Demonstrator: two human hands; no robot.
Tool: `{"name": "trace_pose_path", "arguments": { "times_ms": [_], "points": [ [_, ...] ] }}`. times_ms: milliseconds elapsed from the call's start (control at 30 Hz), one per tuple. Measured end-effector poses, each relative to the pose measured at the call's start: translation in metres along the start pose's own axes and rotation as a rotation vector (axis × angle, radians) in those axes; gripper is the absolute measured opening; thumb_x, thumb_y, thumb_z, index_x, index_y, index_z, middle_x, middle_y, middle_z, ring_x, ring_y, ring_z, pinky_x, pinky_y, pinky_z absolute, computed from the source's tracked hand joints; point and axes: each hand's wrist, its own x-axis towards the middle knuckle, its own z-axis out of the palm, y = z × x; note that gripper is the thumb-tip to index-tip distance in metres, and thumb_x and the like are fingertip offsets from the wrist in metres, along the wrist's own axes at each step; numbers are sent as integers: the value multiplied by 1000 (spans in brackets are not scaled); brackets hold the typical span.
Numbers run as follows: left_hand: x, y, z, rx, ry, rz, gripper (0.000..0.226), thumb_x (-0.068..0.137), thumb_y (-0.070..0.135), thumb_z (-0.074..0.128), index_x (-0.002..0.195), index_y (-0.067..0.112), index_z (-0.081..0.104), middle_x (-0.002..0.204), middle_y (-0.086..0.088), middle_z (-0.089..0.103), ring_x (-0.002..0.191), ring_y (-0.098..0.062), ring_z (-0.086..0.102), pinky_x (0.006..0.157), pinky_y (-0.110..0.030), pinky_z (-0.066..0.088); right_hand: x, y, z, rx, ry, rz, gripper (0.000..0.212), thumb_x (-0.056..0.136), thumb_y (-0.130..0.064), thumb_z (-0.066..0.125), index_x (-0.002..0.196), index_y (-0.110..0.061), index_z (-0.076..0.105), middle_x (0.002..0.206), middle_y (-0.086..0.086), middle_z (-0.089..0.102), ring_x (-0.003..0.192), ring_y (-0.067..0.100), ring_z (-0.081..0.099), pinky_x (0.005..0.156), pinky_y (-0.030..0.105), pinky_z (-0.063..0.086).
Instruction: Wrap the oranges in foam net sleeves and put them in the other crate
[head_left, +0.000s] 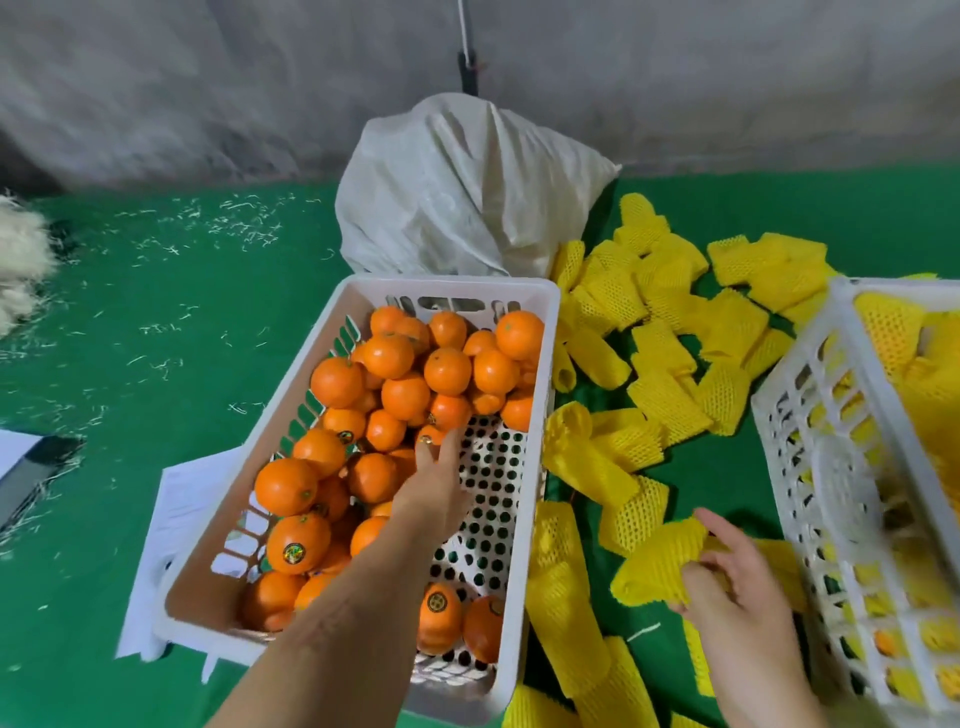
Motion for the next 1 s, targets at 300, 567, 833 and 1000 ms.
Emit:
{"name": "trace_pose_path", "arguments": {
  "times_ms": [300, 567, 833, 1000],
  "points": [
    [20, -13, 13, 209, 64, -40, 77, 101, 17, 66, 160, 31, 18, 171, -15, -27, 78, -26, 61, 58, -27, 45, 0, -3, 33, 557, -267, 185, 37, 83, -12, 67, 118, -19, 75, 115, 20, 70, 109, 35, 71, 82, 46, 62],
    [24, -28, 26, 386, 239, -37, 69, 100, 31, 68, 151, 29, 22, 137, -9, 23, 88, -25, 69, 60, -26, 50, -37, -41, 75, -7, -478, 41, 47, 76, -54, 82, 118, -47, 63, 104, -25, 68, 96, -2, 70, 74, 11, 53],
    [11, -19, -6, 131, 125, 52, 76, 89, 36, 79, 144, 31, 28, 129, -2, 43, 92, -29, 65, 67, -40, 56, -22, -39, 91, -146, -360, 39, 13, 93, -58, 63, 95, -48, 71, 94, -22, 72, 90, 0, 67, 83, 28, 57],
    [-36, 20, -37, -583, 134, 160, 53, 87, 42, 84, 132, 34, 56, 122, 0, 63, 103, -22, 69, 83, -35, 61, -18, -40, 99, -134, -389, -24, 28, 78, -62, 70, 104, -50, 66, 101, -20, 71, 96, 3, 68, 83, 32, 57]
  ]
}}
